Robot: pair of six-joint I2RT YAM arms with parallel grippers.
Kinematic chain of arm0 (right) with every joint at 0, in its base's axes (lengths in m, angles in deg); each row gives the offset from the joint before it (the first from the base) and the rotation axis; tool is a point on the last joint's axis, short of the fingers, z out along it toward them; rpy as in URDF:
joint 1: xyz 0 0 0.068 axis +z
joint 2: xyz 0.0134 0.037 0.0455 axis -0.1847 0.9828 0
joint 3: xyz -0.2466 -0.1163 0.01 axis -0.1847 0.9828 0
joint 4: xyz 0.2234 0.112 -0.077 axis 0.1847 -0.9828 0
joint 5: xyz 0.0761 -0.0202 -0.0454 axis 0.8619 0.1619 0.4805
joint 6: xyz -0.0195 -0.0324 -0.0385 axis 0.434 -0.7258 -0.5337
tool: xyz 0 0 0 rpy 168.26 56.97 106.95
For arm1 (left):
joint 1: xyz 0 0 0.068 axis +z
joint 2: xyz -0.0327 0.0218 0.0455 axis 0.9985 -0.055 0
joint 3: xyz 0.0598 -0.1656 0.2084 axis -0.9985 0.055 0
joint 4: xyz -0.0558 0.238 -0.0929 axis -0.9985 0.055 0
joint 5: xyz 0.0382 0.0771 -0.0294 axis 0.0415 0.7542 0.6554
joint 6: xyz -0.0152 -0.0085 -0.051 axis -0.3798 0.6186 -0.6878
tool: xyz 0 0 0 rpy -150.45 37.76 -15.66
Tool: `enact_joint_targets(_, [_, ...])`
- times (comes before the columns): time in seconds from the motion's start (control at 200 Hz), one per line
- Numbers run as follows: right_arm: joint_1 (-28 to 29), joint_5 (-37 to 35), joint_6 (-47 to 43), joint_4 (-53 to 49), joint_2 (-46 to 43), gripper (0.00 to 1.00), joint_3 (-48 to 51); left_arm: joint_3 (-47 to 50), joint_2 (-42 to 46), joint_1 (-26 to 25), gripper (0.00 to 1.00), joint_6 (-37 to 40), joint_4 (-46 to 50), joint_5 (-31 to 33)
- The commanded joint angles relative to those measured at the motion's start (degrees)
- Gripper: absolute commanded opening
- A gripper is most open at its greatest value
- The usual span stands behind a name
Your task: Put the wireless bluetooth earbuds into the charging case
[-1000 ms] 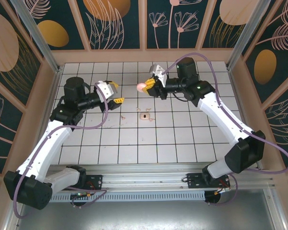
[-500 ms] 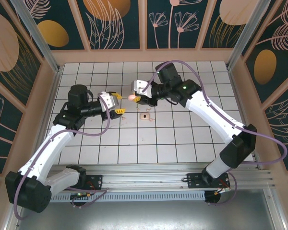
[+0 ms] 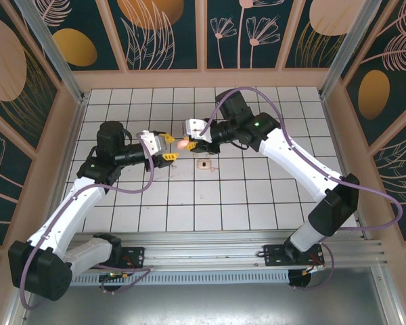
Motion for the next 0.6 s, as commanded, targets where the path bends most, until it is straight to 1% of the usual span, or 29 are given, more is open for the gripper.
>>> enact_joint_targets(0.0, [0.88,2.50,-1.33,-0.86,0.04,0.12,-2.28,0.02,-0.59,-0.37,0.45,0.01,-1.76,-2.36])
enact_joint_targets(0.225, [2.44,0.74,-2.74,-2.19,1.24,0.12,-4.44,-0.23,-1.40,-0.52,0.45,-0.75,-2.42,-3.32])
enact_joint_targets(0.505, [3.26,0.29,-3.23,-2.75,2.07,0.12,-5.98,-1.15,-2.02,-0.87,0.35,-0.49,-1.16,-3.00])
enact_joint_targets(0.561, [3.25,-0.06,-3.44,-2.93,2.04,0.12,-5.96,-1.48,-2.11,-0.90,0.35,-0.55,-1.06,-3.46])
enact_joint_targets(0.596, [3.26,-0.32,-3.51,-3.04,2.05,0.12,-5.88,-1.55,-2.07,-0.81,0.37,-0.64,-1.13,-3.70])
